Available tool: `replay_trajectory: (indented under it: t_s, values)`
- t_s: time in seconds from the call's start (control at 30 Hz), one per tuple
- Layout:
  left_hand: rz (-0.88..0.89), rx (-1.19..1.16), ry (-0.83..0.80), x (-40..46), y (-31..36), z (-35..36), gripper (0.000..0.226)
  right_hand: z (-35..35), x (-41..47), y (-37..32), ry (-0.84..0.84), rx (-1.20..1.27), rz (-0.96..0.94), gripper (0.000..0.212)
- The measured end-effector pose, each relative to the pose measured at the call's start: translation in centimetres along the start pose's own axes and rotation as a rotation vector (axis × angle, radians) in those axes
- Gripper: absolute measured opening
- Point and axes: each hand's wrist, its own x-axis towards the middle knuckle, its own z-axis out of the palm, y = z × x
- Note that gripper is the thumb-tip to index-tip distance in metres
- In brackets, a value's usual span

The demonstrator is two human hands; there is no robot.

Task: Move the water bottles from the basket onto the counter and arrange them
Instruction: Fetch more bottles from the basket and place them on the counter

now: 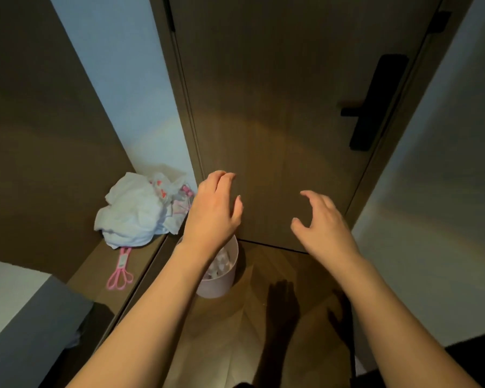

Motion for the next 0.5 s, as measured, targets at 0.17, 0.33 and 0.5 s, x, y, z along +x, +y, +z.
replay_trajectory:
  t_s: [0.17,0.33,0.5]
  values:
    - [-0.106,0.011,-0.017,7.0,-4.5,4.9,0.045,3.4,10.7,-0.5,-0.140,-0.023,-0.059,0.061]
    - [-0.204,0.027,0.050,14.9,-10.7,7.9,0.044,6.7,22.1,-3.9,-0.227,-0.073,-0.155,0.062]
    - [-0.379,0.025,0.131,20.4,-17.4,9.6,0.043,11.0,31.7,-8.2,-0.327,-0.095,-0.322,0.061]
